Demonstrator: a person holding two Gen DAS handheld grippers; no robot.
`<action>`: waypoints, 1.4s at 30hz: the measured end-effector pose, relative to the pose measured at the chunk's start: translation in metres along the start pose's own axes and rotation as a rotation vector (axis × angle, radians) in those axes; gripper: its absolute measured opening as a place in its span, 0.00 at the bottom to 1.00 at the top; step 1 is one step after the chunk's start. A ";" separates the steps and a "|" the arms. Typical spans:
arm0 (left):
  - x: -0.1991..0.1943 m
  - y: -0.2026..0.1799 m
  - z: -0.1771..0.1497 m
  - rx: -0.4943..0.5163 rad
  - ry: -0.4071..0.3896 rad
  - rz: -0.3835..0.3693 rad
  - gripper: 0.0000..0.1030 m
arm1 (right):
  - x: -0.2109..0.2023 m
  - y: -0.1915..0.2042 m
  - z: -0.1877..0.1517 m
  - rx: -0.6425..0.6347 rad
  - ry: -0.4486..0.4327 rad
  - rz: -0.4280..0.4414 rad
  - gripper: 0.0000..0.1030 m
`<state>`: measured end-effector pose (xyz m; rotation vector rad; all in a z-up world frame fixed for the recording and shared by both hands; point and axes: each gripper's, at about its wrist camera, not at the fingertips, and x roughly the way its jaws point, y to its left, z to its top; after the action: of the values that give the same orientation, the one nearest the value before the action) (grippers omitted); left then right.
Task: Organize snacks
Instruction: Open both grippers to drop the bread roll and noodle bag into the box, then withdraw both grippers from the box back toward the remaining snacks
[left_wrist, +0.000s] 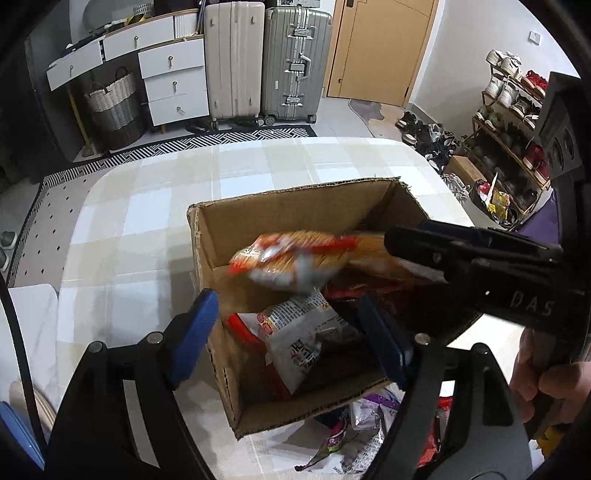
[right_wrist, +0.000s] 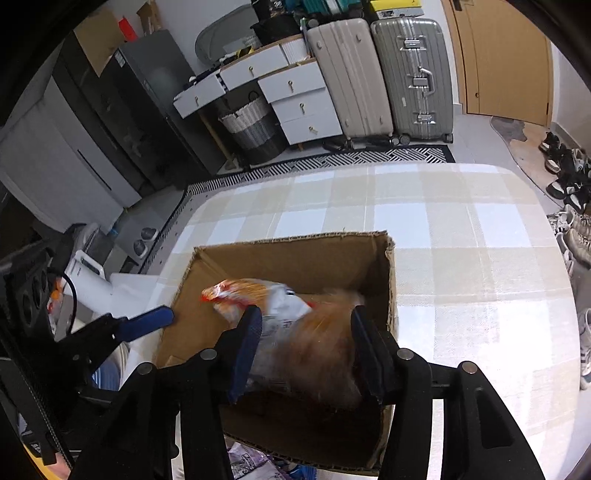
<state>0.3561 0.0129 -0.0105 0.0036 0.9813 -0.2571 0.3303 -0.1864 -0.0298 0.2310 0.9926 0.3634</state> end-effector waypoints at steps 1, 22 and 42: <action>-0.002 0.000 -0.001 0.000 -0.001 -0.001 0.75 | -0.002 0.000 0.000 0.001 -0.005 0.005 0.50; -0.105 -0.012 -0.040 -0.094 -0.181 0.019 0.77 | -0.087 0.034 -0.031 -0.094 -0.166 -0.013 0.50; -0.300 -0.074 -0.133 -0.075 -0.435 0.077 0.99 | -0.240 0.080 -0.132 -0.171 -0.369 0.018 0.83</action>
<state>0.0722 0.0206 0.1696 -0.0800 0.5558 -0.1411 0.0841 -0.2064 0.1136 0.1450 0.5934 0.4024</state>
